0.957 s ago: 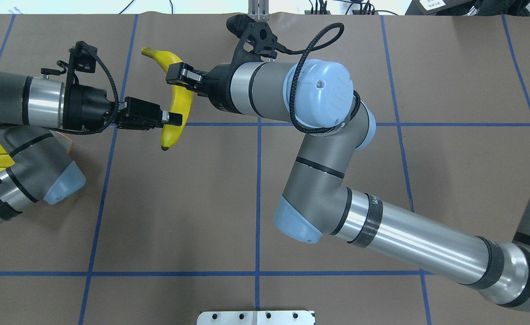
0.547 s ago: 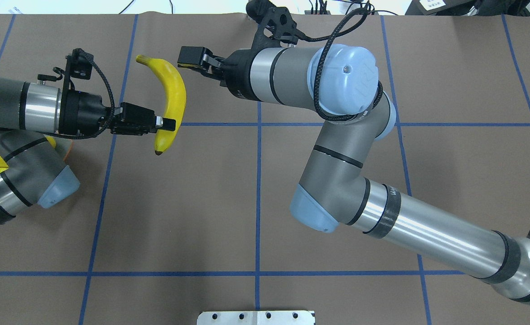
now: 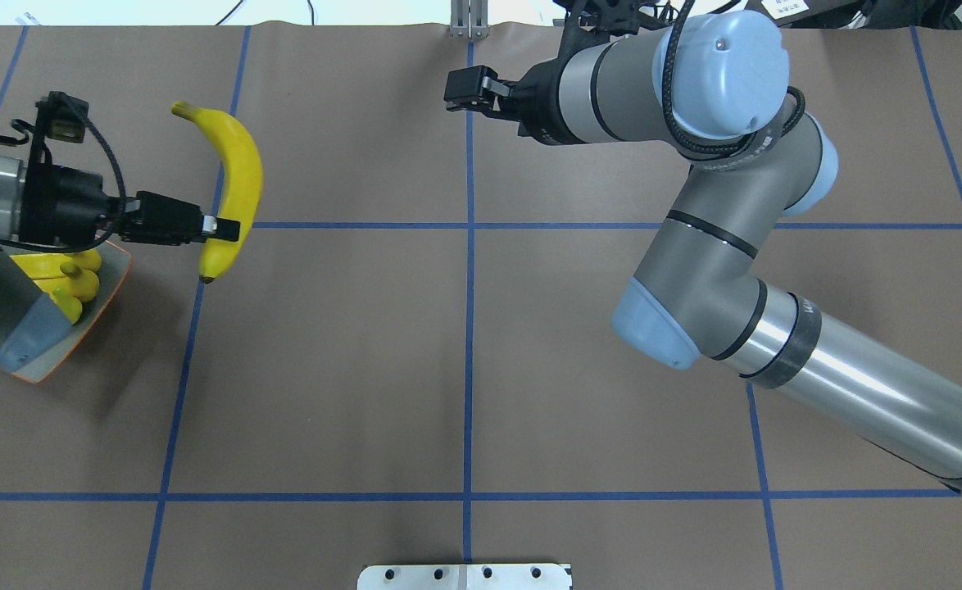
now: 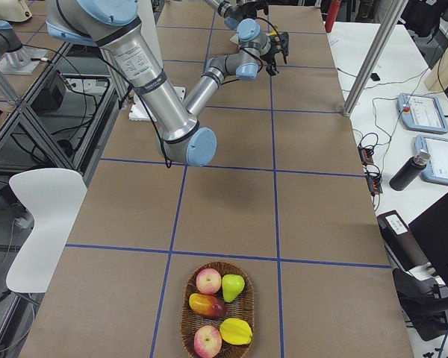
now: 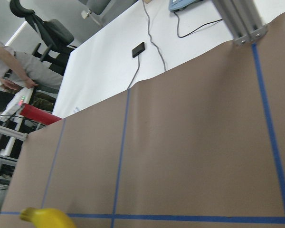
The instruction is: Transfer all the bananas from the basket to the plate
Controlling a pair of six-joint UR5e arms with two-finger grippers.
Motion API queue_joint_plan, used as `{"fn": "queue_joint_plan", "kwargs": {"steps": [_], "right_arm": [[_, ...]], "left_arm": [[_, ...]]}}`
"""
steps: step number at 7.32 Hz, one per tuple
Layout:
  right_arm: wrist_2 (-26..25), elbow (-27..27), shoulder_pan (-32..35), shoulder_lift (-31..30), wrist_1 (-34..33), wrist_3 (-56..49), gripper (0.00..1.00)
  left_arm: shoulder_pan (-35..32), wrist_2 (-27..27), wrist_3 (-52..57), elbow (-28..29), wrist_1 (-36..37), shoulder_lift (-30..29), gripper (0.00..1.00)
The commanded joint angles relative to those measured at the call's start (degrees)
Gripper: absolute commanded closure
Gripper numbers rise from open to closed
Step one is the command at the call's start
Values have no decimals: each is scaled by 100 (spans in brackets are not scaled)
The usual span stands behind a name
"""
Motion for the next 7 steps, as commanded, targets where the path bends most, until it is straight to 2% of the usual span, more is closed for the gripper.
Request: {"fn": "queue_joint_plan", "kwargs": {"steps": [1, 3, 7], "right_arm": [[618, 31, 556, -415, -388, -842, 0], [1411, 40, 1259, -960, -396, -1744, 0], [1695, 49, 1868, -1822, -537, -3303, 0]], "left_arm": [[-855, -1125, 1673, 78, 42, 676, 100], [-1393, -1988, 2782, 87, 16, 923, 100], [-1387, -2106, 5129, 113, 24, 2100, 100]]}}
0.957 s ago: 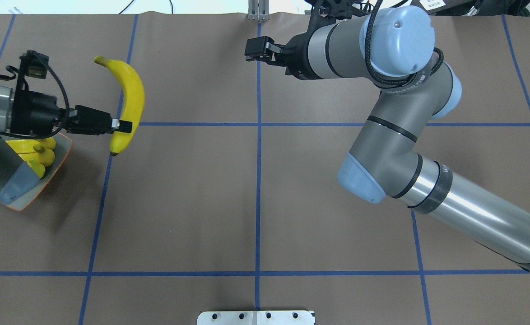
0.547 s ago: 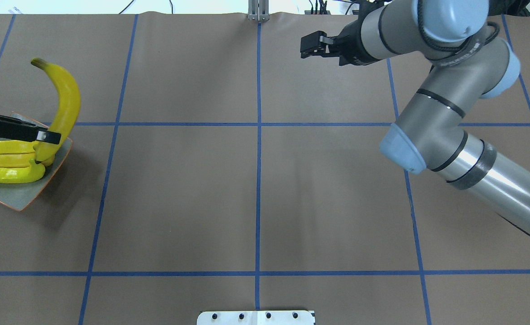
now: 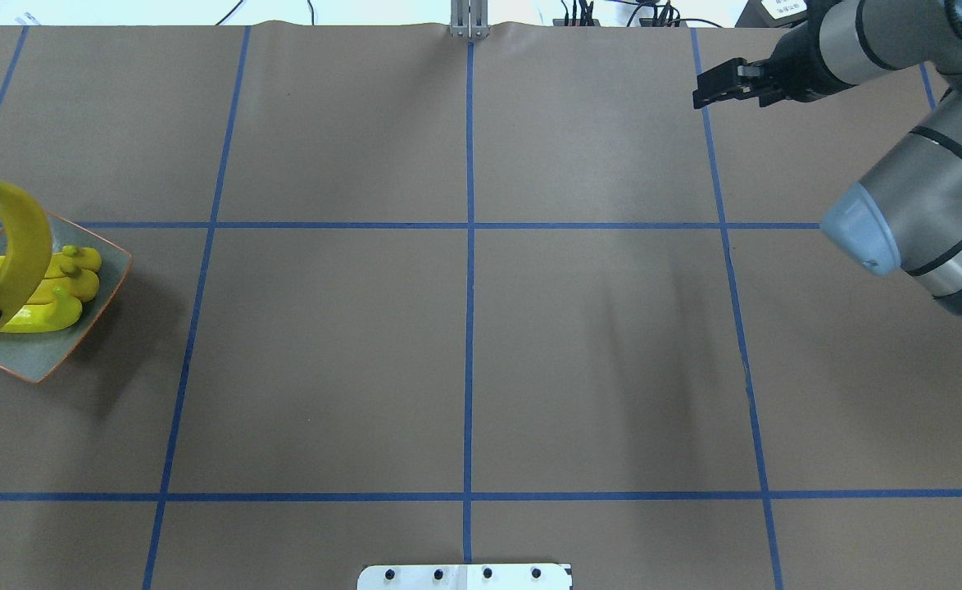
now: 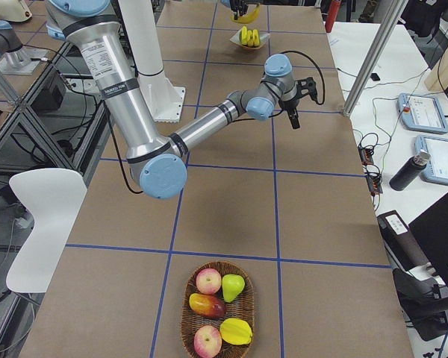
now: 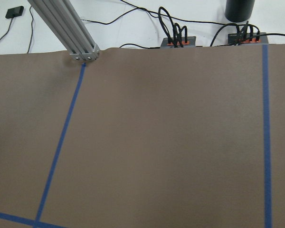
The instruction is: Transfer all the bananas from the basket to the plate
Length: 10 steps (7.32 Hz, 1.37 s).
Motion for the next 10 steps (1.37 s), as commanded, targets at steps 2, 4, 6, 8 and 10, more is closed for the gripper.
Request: {"fn": "queue_joint_plan", "kwargs": {"steps": [2, 4, 6, 8, 10], "right_arm": [[74, -5, 140, -256, -13, -422, 0], [74, 21, 140, -256, -13, -422, 0], [65, 30, 140, -256, -13, -422, 0], [56, 48, 140, -256, -4, -404, 0], [48, 135, 140, -265, -13, -361, 0]], "left_arm": [[-124, 20, 808, 47, 118, 502, 100], [-379, 142, 525, 20, 303, 354, 100], [-1000, 231, 544, -84, 1131, 318, 100], [-1626, 509, 622, -191, 2163, 196, 100], [-1593, 1947, 1600, -261, 2550, 317, 100]]}}
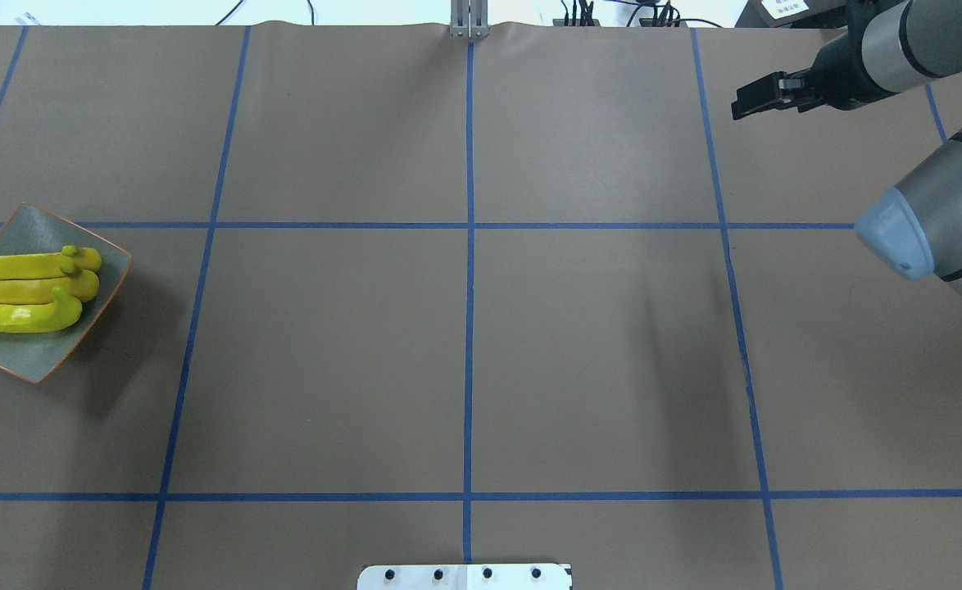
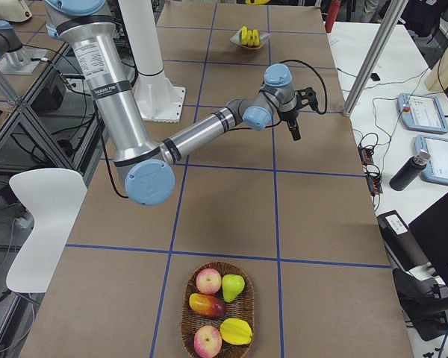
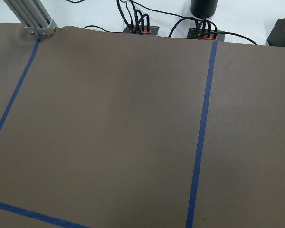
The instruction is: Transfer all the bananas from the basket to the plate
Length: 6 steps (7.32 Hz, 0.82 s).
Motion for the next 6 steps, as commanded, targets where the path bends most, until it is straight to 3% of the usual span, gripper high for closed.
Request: {"fn": "queue_joint_plan", "kwargs": {"steps": [1, 2, 4, 6], "right_arm": [[-4, 47, 0, -3, -3, 33, 0], [-4, 38, 0, -3, 6, 33, 0], [4, 29, 0, -3, -3, 25, 0], [4, 20, 0, -3, -3, 24, 0]], "left_arm": [[-70, 1147, 2104, -23, 1051, 102, 100], [-149, 1238, 3572, -66, 1728, 85, 100], [-63, 1099, 5406, -197, 1841, 303, 100], [673, 223, 5564, -391, 1867, 550, 100]]}}
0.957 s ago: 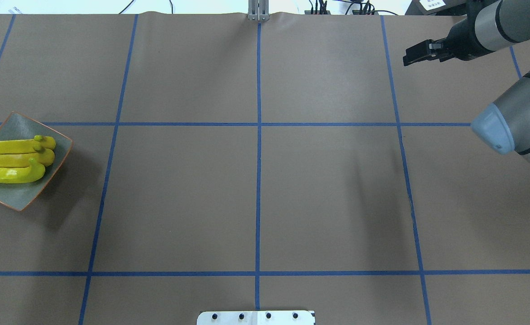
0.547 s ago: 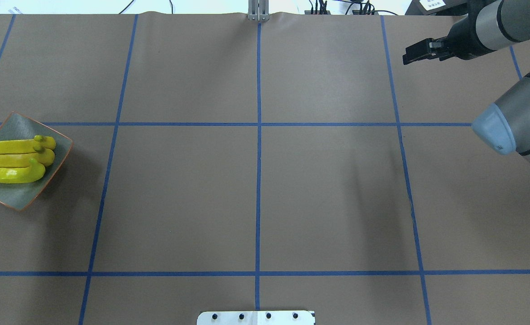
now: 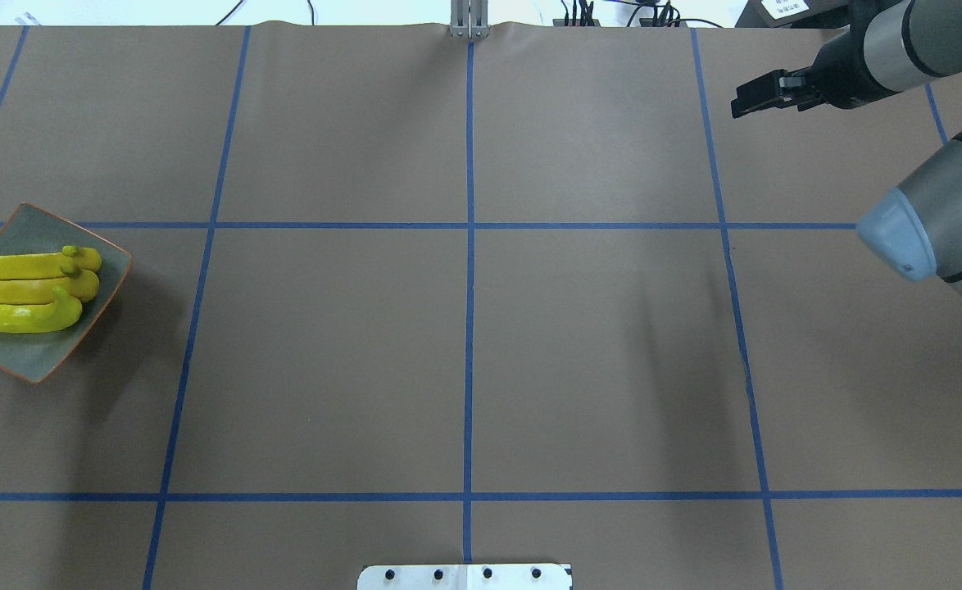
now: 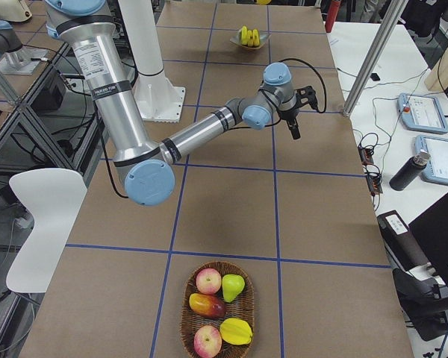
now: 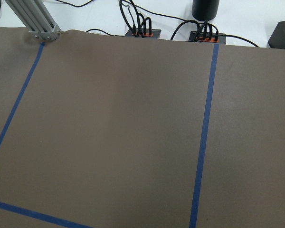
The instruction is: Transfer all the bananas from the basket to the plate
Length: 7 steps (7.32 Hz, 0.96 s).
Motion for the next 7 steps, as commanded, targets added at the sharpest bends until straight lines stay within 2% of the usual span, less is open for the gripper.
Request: {"fn": "queue_joint_plan", "kwargs": {"steps": [1, 3, 6, 7], "right_arm": [[1, -4, 0, 0, 0, -1, 0], [1, 5, 0, 0, 8, -1, 0], [-8, -4, 0, 0, 8, 7, 0], [-8, -4, -9, 0, 0, 7, 0]], "left_arm": [[596, -735, 204, -106, 86, 260, 100], [1097, -720, 213, -106, 78, 279, 100], [1441, -615, 186, -62, 87, 209, 100], [1529, -457, 186, -62, 87, 209, 95]]}}
